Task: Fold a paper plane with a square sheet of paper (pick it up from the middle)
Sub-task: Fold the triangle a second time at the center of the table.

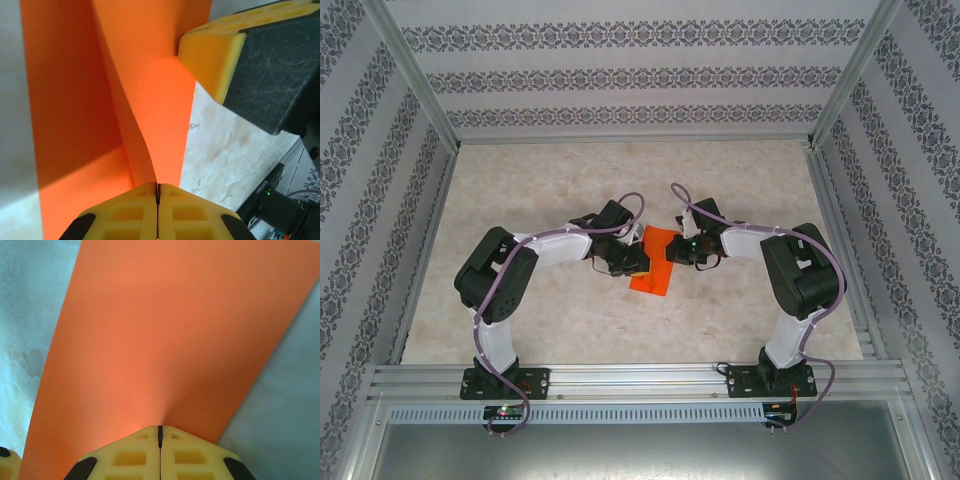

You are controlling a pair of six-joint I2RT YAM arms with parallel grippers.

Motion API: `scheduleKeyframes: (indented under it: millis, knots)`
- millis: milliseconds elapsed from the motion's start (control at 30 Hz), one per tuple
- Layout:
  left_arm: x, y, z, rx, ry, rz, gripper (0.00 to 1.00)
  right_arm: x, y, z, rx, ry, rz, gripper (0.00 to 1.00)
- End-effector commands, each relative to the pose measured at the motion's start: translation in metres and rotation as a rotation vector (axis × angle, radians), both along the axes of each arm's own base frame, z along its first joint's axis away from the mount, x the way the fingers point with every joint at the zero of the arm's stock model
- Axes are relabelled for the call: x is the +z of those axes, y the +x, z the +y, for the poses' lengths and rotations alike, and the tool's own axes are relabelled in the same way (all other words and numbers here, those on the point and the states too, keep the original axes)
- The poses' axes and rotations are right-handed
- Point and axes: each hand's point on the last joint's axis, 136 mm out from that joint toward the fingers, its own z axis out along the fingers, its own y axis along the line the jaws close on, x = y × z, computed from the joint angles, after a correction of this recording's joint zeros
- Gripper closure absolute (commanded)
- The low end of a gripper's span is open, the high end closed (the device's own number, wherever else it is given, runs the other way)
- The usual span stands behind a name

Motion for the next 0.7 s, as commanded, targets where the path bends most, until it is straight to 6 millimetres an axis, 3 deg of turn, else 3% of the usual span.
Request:
scheduleKeyframes:
  millis: [0,667]
  knots:
    - [-0.002,-0.001,-0.007,-0.001,0.004,0.026,0.91,-0.009,-0.003,-0.001,0.021,-0.035,0.017,0.95]
    - [-0.016,0.025,-0.023,0.036,-0.002,0.027,0.91,-0.007,-0.006,0.005,0.036,-0.007,0.021,0.98]
